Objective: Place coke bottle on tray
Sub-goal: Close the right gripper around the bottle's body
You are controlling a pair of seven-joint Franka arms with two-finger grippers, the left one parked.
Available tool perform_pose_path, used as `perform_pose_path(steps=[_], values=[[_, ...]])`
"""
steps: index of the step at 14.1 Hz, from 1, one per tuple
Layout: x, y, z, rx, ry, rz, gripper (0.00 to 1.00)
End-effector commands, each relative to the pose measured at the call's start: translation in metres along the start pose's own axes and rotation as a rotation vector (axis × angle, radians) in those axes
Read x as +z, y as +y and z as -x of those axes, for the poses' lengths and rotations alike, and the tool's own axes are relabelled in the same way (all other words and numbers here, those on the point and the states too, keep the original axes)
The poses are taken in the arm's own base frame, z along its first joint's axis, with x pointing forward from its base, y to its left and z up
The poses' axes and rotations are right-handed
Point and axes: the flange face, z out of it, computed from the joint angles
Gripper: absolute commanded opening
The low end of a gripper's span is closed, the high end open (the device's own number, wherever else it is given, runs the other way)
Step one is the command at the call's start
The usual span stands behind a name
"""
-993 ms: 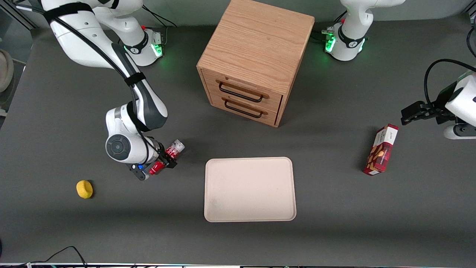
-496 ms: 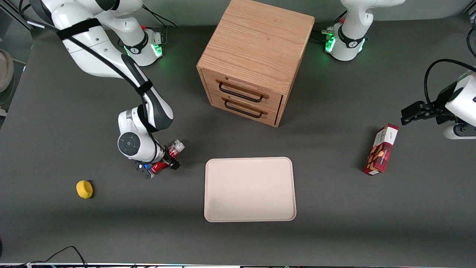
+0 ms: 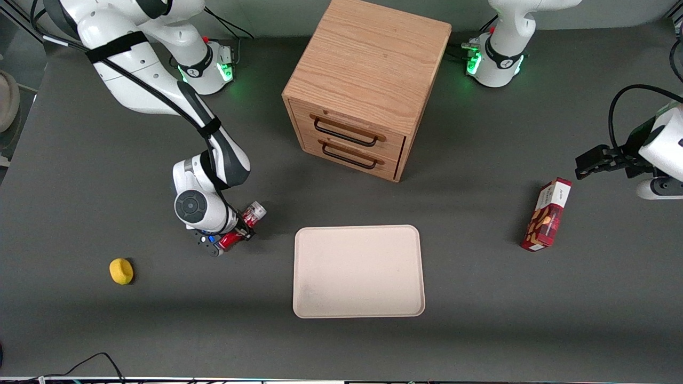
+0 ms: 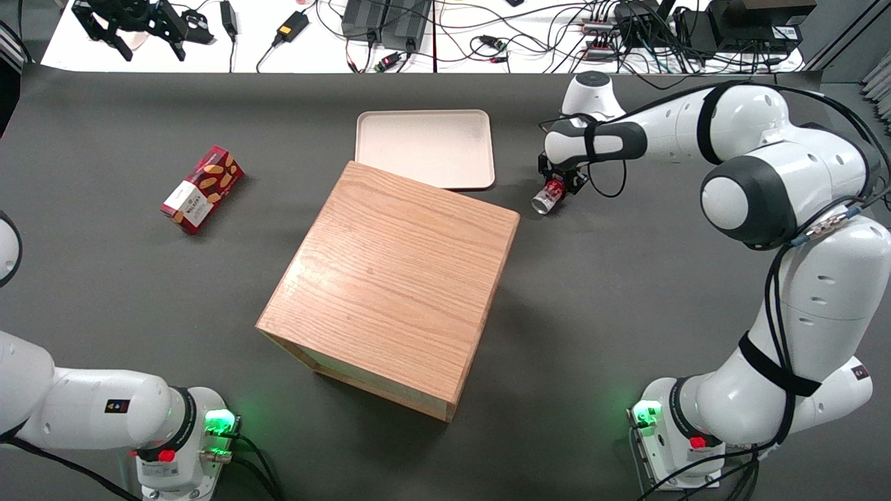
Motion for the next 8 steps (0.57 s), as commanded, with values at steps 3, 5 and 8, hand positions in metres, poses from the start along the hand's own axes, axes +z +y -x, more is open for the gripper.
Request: perform_pose_path(steps=[3,5,8], values=[[-0.053,-0.01,0.005,-0.011,0.026,-0.006,0.0],[-0.109,-0.024,0.015,-0.04,0.016,0.007,0.0],[-0.199,-0.037,0.025,-0.136,0.016,0.0,0.0]])
